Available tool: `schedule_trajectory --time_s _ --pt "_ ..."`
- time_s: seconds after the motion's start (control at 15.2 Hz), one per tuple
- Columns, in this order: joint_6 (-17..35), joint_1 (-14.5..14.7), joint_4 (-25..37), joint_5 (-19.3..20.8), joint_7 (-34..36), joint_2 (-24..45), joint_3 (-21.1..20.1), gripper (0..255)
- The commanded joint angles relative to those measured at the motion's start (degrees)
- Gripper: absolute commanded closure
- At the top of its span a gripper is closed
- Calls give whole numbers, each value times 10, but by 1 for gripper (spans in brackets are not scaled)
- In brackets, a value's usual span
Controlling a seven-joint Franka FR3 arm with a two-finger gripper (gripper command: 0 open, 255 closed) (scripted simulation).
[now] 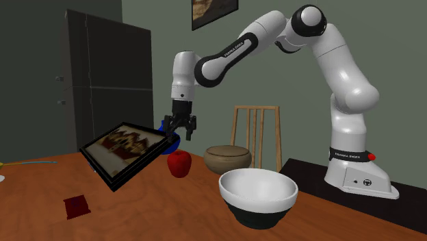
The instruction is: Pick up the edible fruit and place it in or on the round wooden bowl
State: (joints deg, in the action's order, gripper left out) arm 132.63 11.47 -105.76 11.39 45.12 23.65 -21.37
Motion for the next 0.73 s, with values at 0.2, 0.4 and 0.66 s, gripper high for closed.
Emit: schedule_trajectory --time_s 0.2,0.4,0.66 --pt "26 6 -1 13 8 26 7 0" --pt "26 6 -1 13 7 26 7 0" --pt "26 6 -1 13 7 26 7 0"
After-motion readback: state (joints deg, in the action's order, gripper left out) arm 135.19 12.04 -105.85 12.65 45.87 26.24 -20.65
